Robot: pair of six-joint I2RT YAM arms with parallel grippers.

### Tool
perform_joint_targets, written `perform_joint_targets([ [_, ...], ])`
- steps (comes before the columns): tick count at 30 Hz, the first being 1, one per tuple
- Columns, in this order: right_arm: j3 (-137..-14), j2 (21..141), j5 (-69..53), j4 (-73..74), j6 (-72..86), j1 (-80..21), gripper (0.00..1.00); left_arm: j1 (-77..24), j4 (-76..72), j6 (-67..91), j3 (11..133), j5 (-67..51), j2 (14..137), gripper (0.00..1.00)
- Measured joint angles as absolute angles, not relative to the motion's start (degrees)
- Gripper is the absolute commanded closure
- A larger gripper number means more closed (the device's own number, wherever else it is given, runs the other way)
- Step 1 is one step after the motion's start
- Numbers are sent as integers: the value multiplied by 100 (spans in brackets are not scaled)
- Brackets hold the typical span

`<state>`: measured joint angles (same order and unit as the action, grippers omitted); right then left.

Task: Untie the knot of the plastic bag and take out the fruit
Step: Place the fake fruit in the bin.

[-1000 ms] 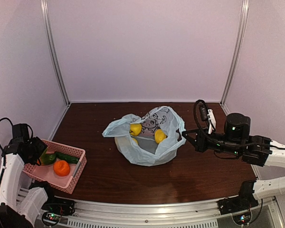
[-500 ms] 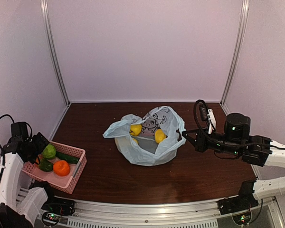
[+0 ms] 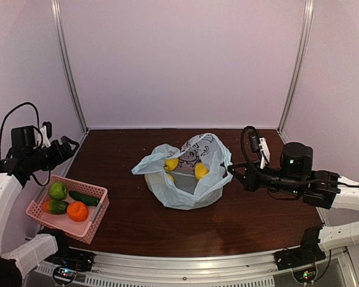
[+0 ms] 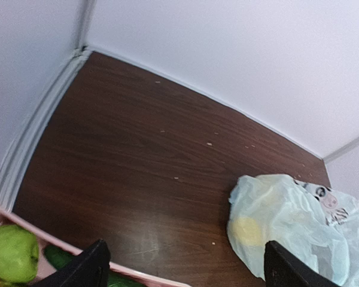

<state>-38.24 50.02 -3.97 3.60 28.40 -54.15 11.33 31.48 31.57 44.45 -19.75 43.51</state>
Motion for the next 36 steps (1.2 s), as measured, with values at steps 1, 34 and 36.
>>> perform_joint_targets([
  [1,-3824,5024,-399,351,2838,-5415,100,781,3103,3074,4611,-2012,4475,10],
  [34,-3857,4713,58,711,2873,-5415,100,-5728,1153,2143,7758,-1712,9758,34],
  [36,-3905,4595,196,803,2871,-5415,100,-5708,1160,2163,7920,-1721,9994,35],
])
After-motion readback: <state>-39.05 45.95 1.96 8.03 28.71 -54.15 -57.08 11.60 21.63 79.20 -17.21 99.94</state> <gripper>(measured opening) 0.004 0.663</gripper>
